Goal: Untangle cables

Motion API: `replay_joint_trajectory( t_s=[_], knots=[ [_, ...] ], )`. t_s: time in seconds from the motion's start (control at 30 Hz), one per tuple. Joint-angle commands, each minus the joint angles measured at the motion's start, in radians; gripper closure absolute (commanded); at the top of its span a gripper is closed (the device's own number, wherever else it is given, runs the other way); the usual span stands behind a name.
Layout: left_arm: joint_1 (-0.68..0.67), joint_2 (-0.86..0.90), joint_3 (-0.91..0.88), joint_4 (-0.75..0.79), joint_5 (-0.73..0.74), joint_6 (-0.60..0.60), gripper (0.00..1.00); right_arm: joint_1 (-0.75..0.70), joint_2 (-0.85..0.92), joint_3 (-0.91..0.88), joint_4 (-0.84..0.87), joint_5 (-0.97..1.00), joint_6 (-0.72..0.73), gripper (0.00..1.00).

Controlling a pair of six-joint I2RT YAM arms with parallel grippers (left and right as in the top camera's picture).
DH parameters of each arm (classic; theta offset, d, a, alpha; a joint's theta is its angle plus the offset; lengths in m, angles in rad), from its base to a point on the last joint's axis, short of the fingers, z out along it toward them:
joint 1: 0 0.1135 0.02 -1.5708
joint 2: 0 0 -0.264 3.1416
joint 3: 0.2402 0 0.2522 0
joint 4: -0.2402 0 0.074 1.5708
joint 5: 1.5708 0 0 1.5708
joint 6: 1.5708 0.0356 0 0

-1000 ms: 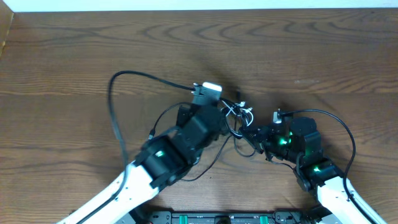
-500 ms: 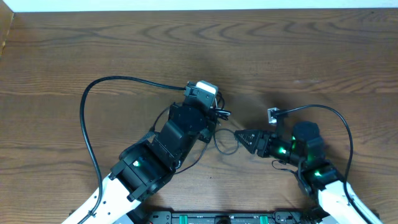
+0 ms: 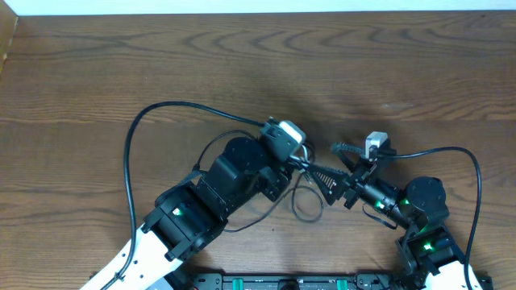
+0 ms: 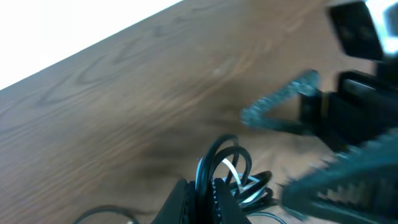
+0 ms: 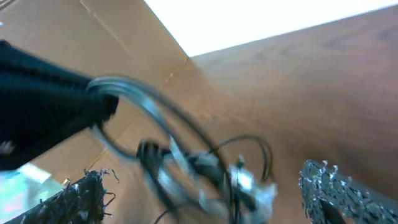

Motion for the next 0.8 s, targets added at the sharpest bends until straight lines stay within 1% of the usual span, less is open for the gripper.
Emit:
replay_joint_trajectory(
  t_s=[0.0,0.1,0.2,0.27,0.37,0.57,0.63,0.73,0.77],
  knots=[
    [0.004,-0.002,0.033,0.005,0.098,0.047,0.92,-0.004,0.01,0.0,0.008,0.076,-0.043,0.04],
    [0.004,-0.003,0.033,0.006,0.127,0.047,0.92,-0.004,0.021,0.0,0.008,0.109,-0.042,0.05],
    [0.004,-0.001,0.033,0.006,0.228,0.047,0.92,-0.002,0.037,0.0,0.012,0.146,-0.042,0.07],
    [0.004,0.002,0.033,0.006,0.27,0.047,0.92,0.008,0.051,0.0,0.015,0.16,-0.042,0.08],
    [0.004,0.003,0.033,0.006,0.28,0.043,0.93,0.039,0.074,0.0,0.025,0.182,-0.042,0.11],
    [0.004,0.003,0.033,0.027,0.285,0.009,0.92,0.151,0.146,0.0,0.03,0.377,-0.062,0.13],
    [0.004,0.003,0.033,0.032,0.325,0.009,0.92,0.175,0.172,0.0,0.029,0.498,-0.061,0.16],
    [0.004,0.001,0.033,0.027,0.428,0.01,0.92,0.183,0.196,0.003,0.039,0.699,-0.061,0.16],
    [0.004,0.0,0.033,0.024,0.454,0.01,0.92,0.182,0.196,0.005,0.042,0.734,-0.062,0.16]
  ],
)
